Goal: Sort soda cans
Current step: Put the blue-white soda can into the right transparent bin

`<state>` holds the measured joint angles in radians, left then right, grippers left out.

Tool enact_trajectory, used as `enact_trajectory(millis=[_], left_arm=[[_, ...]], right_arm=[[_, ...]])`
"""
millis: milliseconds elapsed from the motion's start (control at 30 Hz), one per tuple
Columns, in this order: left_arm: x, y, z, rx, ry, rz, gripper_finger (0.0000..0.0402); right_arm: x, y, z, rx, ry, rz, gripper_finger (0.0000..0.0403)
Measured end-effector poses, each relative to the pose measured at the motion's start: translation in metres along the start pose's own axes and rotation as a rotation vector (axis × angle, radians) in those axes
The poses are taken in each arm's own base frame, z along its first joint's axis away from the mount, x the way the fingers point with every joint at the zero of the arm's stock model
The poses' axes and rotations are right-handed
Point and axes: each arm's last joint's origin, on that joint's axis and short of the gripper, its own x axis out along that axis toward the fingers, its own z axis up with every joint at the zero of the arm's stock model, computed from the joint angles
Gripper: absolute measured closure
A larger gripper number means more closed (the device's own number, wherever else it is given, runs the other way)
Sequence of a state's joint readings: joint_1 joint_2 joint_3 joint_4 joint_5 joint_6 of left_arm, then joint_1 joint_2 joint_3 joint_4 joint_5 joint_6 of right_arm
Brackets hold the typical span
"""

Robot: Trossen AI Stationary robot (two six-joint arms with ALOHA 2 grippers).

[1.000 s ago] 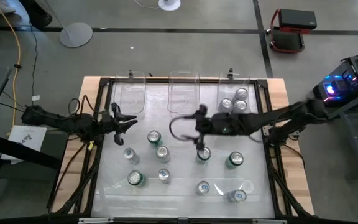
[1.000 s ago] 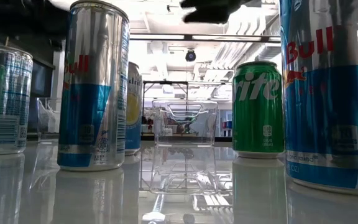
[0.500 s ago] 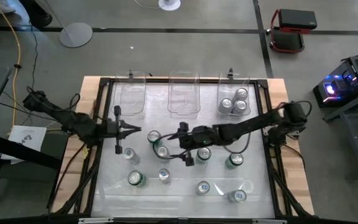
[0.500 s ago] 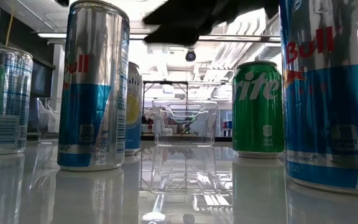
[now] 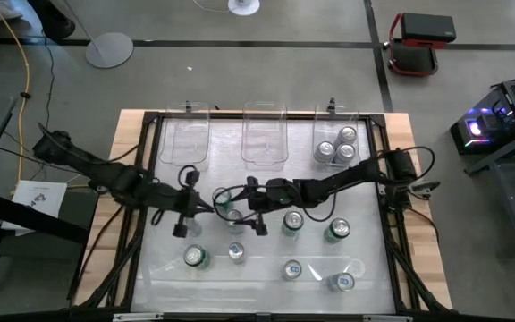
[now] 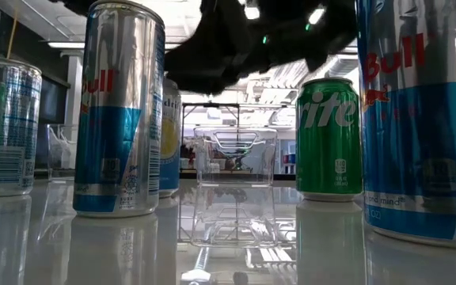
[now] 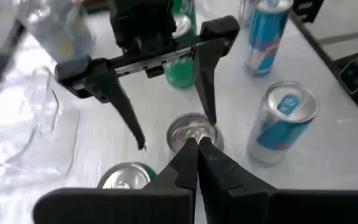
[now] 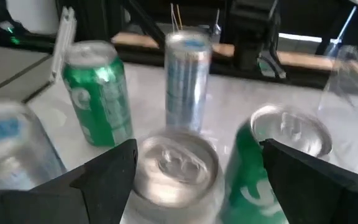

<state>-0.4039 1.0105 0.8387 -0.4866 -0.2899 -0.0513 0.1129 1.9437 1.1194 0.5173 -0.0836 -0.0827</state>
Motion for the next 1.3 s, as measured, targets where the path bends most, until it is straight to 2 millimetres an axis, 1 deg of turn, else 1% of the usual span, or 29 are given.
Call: enact_trajectory(millis=[167, 333, 567, 700, 900, 1133, 1300], left_arm=[[0.014, 0.005, 0.000, -0.021, 0.030, -0.009, 0.0401], [0.019, 0.010, 0.001, -0.037, 0.035, 0.011, 0.0401], [0.020, 0.012, 0.001, -0.044, 0.036, 0.020, 0.0401], [0.020, 0.012, 0.001, -0.034, 0.036, 0.022, 0.0401], [0.020, 0.012, 0.002, -0.045, 0.022, 0.026, 0.0401], [0.020, 0.012, 0.004, -0.059, 0.006, 0.026, 0.0401], [0.020, 0.012, 0.005, -0.071, -0.007, 0.026, 0.0401]], right_arm=[[0.004, 0.000, -0.004, 0.000, -0.008, 0.004, 0.0073], [0.004, -0.002, -0.005, 0.001, -0.009, 0.053, 0.0073], [0.004, 0.000, -0.006, -0.001, -0.011, 0.119, 0.0073], [0.004, 0.000, -0.008, -0.006, 0.005, 0.128, 0.0073], [0.012, -0.007, -0.024, -0.006, 0.033, 0.134, 0.0073], [0.012, -0.007, -0.024, -0.025, 0.024, 0.153, 0.0073], [0.011, -0.013, -0.025, -0.025, 0.019, 0.189, 0.0079]])
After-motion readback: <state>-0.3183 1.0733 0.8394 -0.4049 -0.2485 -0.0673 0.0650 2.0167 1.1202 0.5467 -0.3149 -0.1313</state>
